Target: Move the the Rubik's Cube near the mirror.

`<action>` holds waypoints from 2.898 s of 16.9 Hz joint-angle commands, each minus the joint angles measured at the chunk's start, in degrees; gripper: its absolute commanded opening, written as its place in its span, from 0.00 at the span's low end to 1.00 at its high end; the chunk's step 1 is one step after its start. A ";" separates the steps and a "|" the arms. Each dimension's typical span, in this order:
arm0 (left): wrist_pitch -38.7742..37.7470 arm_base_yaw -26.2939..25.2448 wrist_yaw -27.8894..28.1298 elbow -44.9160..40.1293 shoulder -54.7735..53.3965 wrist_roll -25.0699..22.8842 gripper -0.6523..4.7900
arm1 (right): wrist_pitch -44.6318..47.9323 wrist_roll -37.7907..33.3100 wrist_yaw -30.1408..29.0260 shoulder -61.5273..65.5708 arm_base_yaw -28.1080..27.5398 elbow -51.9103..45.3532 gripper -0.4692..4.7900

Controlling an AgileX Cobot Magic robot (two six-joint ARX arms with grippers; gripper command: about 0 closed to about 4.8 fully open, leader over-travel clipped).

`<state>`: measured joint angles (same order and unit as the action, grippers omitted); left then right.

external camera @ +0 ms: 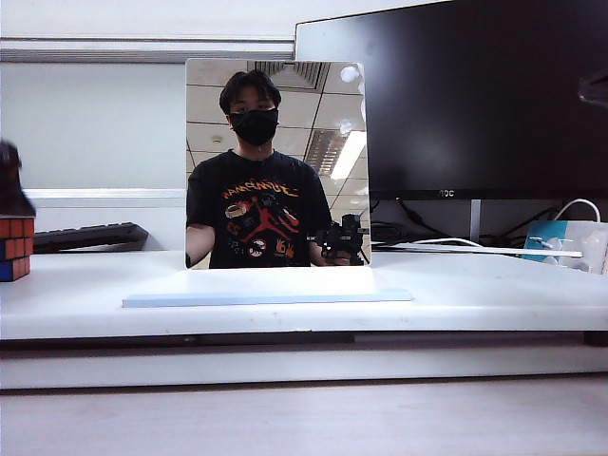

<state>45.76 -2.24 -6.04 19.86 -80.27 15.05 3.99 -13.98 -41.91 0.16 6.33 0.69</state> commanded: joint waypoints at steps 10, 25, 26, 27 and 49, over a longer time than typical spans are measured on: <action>1.68 6.84 -12.63 0.11 -2.16 8.15 0.11 | 1.01 -0.17 2.43 -0.02 -0.07 -0.26 0.09; -10.99 56.41 39.04 19.39 -13.94 13.75 0.11 | 1.01 -0.17 3.41 -0.02 -0.04 -0.26 0.09; -14.03 56.41 40.30 20.15 -14.03 16.79 0.11 | 1.01 -0.20 3.41 -0.02 -0.09 -0.26 0.09; -15.69 56.41 42.86 20.15 -14.03 19.41 0.11 | 1.01 -0.17 3.43 -0.02 -0.07 -0.26 0.09; -12.46 56.15 45.09 20.81 -18.71 18.99 0.88 | 0.96 -0.17 3.43 -0.02 -0.07 -0.26 0.09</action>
<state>33.01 53.98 37.71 40.56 -99.48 34.52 4.01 -14.04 -38.59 0.14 6.31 0.69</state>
